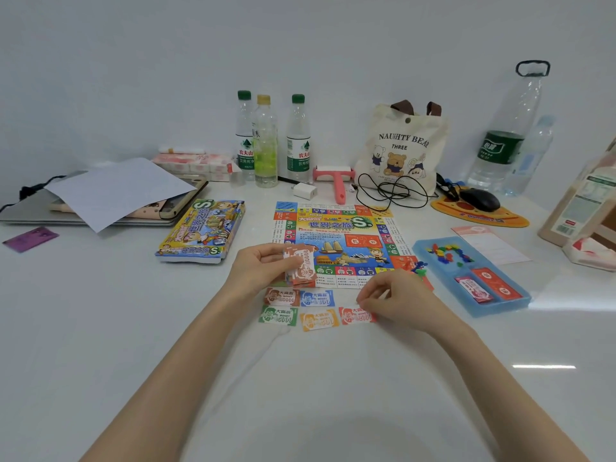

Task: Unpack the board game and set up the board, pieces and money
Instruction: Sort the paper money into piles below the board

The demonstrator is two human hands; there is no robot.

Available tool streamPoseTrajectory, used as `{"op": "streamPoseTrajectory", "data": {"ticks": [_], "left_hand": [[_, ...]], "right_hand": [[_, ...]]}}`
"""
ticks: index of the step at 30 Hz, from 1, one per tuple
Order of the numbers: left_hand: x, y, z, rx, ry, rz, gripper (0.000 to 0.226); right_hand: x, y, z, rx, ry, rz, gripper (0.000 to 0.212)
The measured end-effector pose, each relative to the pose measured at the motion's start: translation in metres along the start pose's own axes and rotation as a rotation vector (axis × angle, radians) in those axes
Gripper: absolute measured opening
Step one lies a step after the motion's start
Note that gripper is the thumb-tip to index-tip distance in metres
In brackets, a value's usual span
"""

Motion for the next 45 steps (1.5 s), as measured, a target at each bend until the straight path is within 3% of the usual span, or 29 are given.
{"op": "streamPoseTrajectory", "data": {"ticks": [5, 8, 13, 16, 22, 30, 35, 40, 45], "left_hand": [[-0.002, 0.001, 0.001, 0.008, -0.002, 0.002, 0.019], [-0.004, 0.0, 0.003, 0.017, -0.01, 0.02, 0.02], [-0.008, 0.0, 0.005, 0.033, -0.036, 0.031, 0.02], [-0.009, 0.0, 0.005, 0.038, -0.043, 0.031, 0.019], [-0.008, -0.001, 0.004, 0.037, -0.036, 0.03, 0.022], [-0.009, -0.001, 0.004, 0.023, -0.033, 0.03, 0.021], [-0.005, -0.002, 0.002, 0.03, -0.024, 0.006, 0.016], [-0.004, -0.001, 0.001, 0.017, -0.013, -0.001, 0.018], [0.002, -0.001, -0.002, 0.007, -0.012, -0.061, 0.021]], "right_hand": [[0.001, 0.001, -0.002, -0.033, -0.106, -0.035, 0.016], [-0.001, 0.01, -0.01, -0.174, -0.203, -0.078, 0.011], [0.023, 0.028, -0.033, -0.441, -0.075, -0.173, 0.03], [0.032, 0.028, -0.04, -0.475, -0.053, -0.284, 0.041], [0.039, 0.027, -0.044, -0.533, -0.115, -0.331, 0.044], [0.02, 0.017, -0.043, -0.431, -0.213, -0.301, 0.039], [0.024, 0.0, -0.038, -0.29, -0.172, -0.3, 0.034], [0.02, 0.008, -0.043, -0.291, -0.168, -0.293, 0.034], [-0.001, 0.022, -0.03, -0.242, -0.349, 0.067, 0.026]]}}
Point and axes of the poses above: each hand's wrist, its own z-axis towards the middle knuckle, its own x-axis out of the palm, y = z × x, the point moved 6 cm from there along z, towards the middle knuckle, and after that the axes turned 15 degrees about x, right-handed, at the moved point
